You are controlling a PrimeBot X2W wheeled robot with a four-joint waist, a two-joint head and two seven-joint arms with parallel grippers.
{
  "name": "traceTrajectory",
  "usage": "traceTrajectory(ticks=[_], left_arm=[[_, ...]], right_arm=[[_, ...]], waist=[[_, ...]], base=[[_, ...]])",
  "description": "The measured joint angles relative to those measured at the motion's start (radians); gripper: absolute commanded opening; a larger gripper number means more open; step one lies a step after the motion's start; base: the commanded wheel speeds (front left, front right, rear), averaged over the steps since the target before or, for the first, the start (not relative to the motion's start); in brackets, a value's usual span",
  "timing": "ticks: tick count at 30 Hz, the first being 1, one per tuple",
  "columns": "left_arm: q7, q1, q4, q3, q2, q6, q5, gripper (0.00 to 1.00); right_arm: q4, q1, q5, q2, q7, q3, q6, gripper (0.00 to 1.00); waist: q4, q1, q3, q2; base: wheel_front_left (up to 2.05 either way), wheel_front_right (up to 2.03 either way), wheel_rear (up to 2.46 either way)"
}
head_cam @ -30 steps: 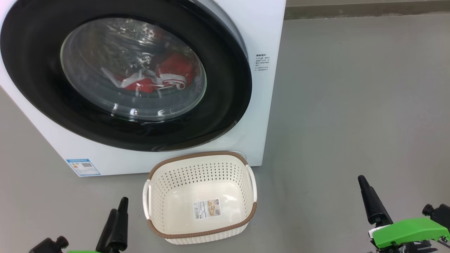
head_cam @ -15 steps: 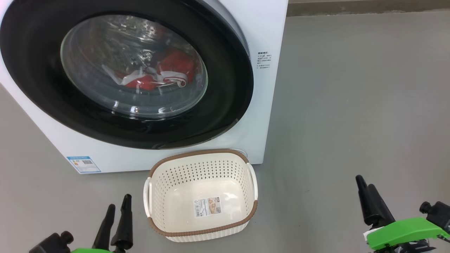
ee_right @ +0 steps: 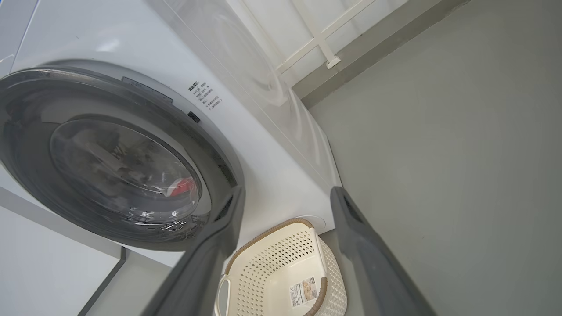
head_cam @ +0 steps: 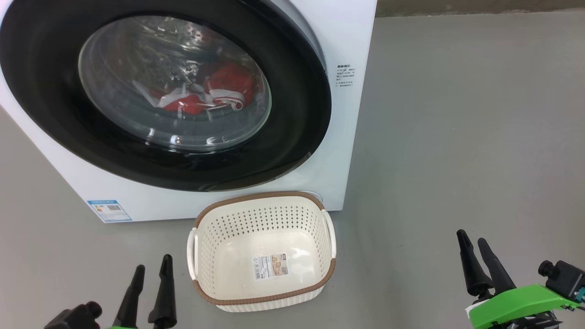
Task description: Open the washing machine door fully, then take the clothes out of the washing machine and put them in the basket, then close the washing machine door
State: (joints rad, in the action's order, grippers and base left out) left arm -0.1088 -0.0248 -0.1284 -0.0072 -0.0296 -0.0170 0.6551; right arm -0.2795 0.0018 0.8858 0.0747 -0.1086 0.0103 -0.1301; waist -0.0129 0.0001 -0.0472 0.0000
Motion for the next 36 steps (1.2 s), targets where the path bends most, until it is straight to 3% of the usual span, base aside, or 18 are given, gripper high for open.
traceTrajectory(ticks=[36], left_arm=[[-0.106, -0.03, 0.024, -0.009, -0.01, 0.026, -0.375, 1.0]], right_arm=[[0.003, 0.036, -0.333, 0.026, -0.105, -0.021, 0.0, 1.0]], waist=[[0.003, 0.0, -0.016, 0.0]], base=[[0.0, 0.0, 0.0]])
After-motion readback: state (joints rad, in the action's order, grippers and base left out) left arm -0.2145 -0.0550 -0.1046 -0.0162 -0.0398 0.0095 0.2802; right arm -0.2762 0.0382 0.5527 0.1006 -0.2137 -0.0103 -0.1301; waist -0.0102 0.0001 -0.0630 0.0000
